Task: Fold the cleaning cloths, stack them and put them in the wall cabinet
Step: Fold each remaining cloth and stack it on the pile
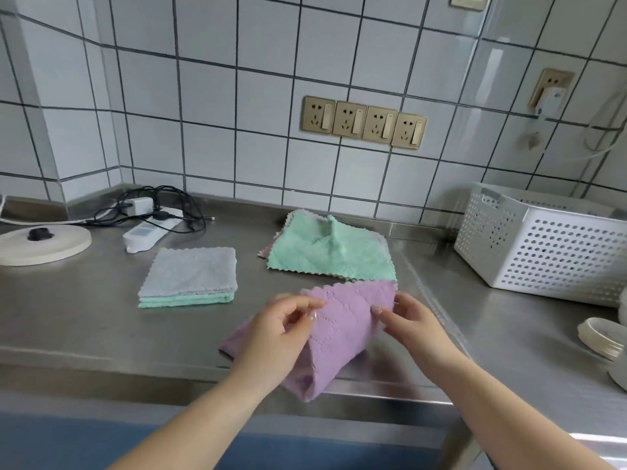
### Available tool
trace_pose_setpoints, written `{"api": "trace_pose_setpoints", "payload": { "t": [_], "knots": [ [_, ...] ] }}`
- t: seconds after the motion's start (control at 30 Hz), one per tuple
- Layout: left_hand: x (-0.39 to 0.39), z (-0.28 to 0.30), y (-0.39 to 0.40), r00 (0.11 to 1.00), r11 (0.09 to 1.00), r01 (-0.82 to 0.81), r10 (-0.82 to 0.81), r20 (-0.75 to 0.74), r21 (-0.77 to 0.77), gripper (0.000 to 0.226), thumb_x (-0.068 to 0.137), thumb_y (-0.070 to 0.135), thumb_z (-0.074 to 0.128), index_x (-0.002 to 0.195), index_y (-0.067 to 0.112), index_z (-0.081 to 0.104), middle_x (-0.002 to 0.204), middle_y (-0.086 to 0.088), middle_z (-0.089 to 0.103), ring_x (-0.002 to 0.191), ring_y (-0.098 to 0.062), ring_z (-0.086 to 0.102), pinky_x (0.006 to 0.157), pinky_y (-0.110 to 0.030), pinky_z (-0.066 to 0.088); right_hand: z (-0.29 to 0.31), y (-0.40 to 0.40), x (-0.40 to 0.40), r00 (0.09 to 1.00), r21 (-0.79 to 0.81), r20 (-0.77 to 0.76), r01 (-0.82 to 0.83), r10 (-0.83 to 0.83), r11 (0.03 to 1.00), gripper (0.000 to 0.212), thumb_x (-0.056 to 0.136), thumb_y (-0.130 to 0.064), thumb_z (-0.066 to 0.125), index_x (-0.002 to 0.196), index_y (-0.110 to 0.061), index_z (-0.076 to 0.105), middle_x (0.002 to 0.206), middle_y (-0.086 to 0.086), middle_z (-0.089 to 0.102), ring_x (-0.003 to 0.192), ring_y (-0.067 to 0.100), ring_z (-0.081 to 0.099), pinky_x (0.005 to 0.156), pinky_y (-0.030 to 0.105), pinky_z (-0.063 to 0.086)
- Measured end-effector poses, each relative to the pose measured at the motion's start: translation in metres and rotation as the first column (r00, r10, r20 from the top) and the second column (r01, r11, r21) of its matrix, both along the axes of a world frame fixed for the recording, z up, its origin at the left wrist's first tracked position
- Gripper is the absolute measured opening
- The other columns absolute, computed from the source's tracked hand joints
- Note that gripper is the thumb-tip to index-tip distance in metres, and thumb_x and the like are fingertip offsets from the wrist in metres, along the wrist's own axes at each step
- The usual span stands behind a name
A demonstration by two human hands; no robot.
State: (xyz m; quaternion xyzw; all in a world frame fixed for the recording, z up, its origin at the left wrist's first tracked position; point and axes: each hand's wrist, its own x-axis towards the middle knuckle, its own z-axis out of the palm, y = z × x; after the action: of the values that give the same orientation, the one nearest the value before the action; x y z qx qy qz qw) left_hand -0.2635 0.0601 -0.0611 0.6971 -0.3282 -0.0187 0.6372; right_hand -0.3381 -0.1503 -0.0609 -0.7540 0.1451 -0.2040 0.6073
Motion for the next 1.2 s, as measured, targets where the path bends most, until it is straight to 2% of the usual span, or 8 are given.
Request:
{"api": "trace_pose_setpoints", "payload": {
  "t": [0.13,0.27,0.43,0.77,0.83,0.97,1.13,1.2],
  "knots": [
    [0.018,-0.023,0.04,0.984,0.976,-0.058,0.02,0.175,0.21,0.036,0.087,0.007,0.056,0.096,0.041,0.064,0.101,0.022,0.055,0.091,-0.001,0.058,0.083,-0.011,0.042,-0.005,0.014,0.027,0.995,-0.176,-0.096,-0.024,0.007,0.984,0.039,0.084,-0.023,0.069,0.12,-0.029,0.055,0.087,0.007,0.066,0.077,0.014,0.058,0.073,0.024,0.044],
    [0.024,-0.04,0.065,0.929,0.903,-0.215,0.071,0.363,0.373,0.038,0.079,0.029,0.046,0.113,0.043,0.055,0.107,0.034,0.046,0.078,0.004,0.057,0.071,-0.019,0.048,-0.009,0.023,0.049,0.983,-0.334,-0.178,-0.103,0.044,0.937,0.042,0.086,-0.024,0.065,0.123,-0.032,0.048,0.077,0.006,0.052,0.068,0.012,0.048,0.069,0.025,0.039],
    [0.035,-0.044,0.081,0.872,0.849,-0.341,0.125,0.474,0.404,0.035,0.073,0.037,0.058,0.108,0.038,0.061,0.097,0.024,0.053,0.065,0.005,0.054,0.063,-0.009,0.038,-0.002,0.035,0.075,0.981,-0.41,-0.174,-0.149,0.084,0.9,0.042,0.086,-0.019,0.064,0.123,-0.033,0.049,0.081,-0.005,0.057,0.07,0.009,0.05,0.068,0.012,0.039],
    [0.049,-0.044,0.087,0.814,0.786,-0.427,0.119,0.569,0.447,0.032,0.074,0.038,0.046,0.097,0.033,0.068,0.089,0.018,0.06,0.061,-0.01,0.06,0.06,-0.022,0.052,-0.005,0.042,0.093,0.946,-0.718,-0.321,-0.213,-0.044,0.662,0.05,0.088,-0.033,0.058,0.134,-0.035,0.039,0.088,-0.012,0.067,0.083,0.01,0.061,0.08,0.026,0.046],
    [0.052,-0.045,0.085,0.792,0.77,-0.452,0.115,0.599,0.45,0.028,0.072,0.037,0.048,0.094,0.033,0.066,0.093,0.015,0.058,0.071,-0.012,0.062,0.067,-0.031,0.055,-0.006,0.043,0.094,0.948,-0.724,-0.315,-0.208,-0.047,0.658,0.05,0.089,-0.032,0.057,0.135,-0.034,0.038,0.089,-0.012,0.066,0.081,0.01,0.061,0.076,0.024,0.045],
    [0.051,-0.046,0.081,0.736,0.745,-0.469,0.032,0.676,0.474,0.039,0.07,0.03,0.06,0.109,0.03,0.056,0.129,0.002,0.048,0.128,-0.022,0.041,0.105,-0.045,0.037,-0.006,0.043,0.096,0.943,-0.736,-0.331,-0.231,-0.041,0.636,0.049,0.089,-0.031,0.056,0.135,-0.033,0.038,0.089,-0.012,0.065,0.081,0.009,0.059,0.074,0.024,0.045],
    [0.045,-0.03,0.057,0.709,0.698,-0.194,-0.386,0.59,0.69,0.058,0.075,0.024,0.031,0.13,0.033,0.046,0.141,0.005,0.047,0.134,-0.015,0.04,0.112,-0.037,0.032,-0.007,0.044,0.1,0.943,-0.734,-0.329,-0.219,-0.055,0.643,0.049,0.089,-0.03,0.056,0.135,-0.031,0.04,0.085,-0.012,0.064,0.08,0.01,0.058,0.073,0.024,0.044],
    [0.041,-0.029,0.05,0.73,0.656,-0.08,-0.474,0.493,0.75,0.068,0.076,0.027,0.017,0.14,0.038,0.035,0.154,0.009,0.025,0.144,-0.01,0.016,0.119,-0.033,0.009,-0.009,0.043,0.098,0.944,-0.721,-0.325,-0.207,-0.059,0.661,0.051,0.088,-0.03,0.057,0.136,-0.031,0.039,0.087,-0.01,0.066,0.08,0.01,0.06,0.074,0.025,0.046]
  ]
}}
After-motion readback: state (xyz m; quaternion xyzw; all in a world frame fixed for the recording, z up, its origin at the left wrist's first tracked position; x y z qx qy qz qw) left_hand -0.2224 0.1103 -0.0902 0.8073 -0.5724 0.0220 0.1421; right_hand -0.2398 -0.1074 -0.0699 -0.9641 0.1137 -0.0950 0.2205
